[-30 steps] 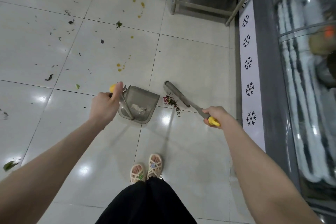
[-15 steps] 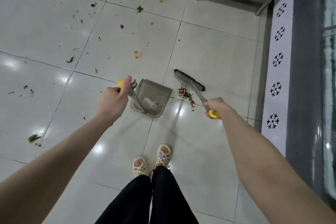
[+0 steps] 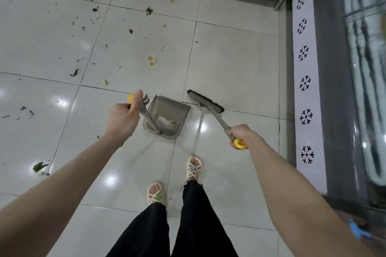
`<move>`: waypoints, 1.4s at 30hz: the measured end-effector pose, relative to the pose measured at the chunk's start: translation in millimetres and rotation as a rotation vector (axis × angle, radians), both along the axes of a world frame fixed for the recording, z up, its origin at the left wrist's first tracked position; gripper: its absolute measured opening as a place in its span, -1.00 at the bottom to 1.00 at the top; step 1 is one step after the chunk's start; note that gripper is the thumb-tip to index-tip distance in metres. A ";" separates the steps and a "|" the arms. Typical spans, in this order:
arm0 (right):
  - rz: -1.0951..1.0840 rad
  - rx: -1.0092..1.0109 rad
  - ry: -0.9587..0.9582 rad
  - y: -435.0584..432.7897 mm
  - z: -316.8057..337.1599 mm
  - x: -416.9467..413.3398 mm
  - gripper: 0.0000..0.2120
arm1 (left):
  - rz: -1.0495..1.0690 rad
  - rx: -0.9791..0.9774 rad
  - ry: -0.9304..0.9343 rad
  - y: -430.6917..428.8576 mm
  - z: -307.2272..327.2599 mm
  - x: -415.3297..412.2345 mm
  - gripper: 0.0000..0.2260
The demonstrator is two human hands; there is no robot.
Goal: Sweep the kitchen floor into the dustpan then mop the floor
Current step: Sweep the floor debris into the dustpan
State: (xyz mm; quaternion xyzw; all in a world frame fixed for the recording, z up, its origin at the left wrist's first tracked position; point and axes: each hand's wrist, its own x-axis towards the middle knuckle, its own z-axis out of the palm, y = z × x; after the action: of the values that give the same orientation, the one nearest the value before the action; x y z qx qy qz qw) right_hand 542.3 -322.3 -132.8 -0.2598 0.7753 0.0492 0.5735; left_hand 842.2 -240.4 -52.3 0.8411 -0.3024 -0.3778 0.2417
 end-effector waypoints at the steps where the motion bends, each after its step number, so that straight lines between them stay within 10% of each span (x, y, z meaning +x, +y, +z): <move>1: -0.008 0.005 -0.006 10.9 0.9 3.3 -0.91 | 0.001 -0.001 0.004 7.2 0.5 3.2 -0.39; 26: -0.460 -0.200 -0.031 137.1 15.9 16.3 -0.88 | -0.081 -0.039 0.004 114.8 3.3 34.7 -0.41; 42: -0.330 -0.155 -0.067 158.9 50.3 20.2 -0.93 | -0.108 -0.020 0.034 117.5 6.0 38.6 -0.37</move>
State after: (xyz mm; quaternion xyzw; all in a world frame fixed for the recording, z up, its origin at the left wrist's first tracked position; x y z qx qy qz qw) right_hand 562.5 -163.4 -82.5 -0.1741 0.7893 -0.1143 0.5776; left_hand 880.7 -122.9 -46.3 0.8145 -0.3469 -0.4016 0.2345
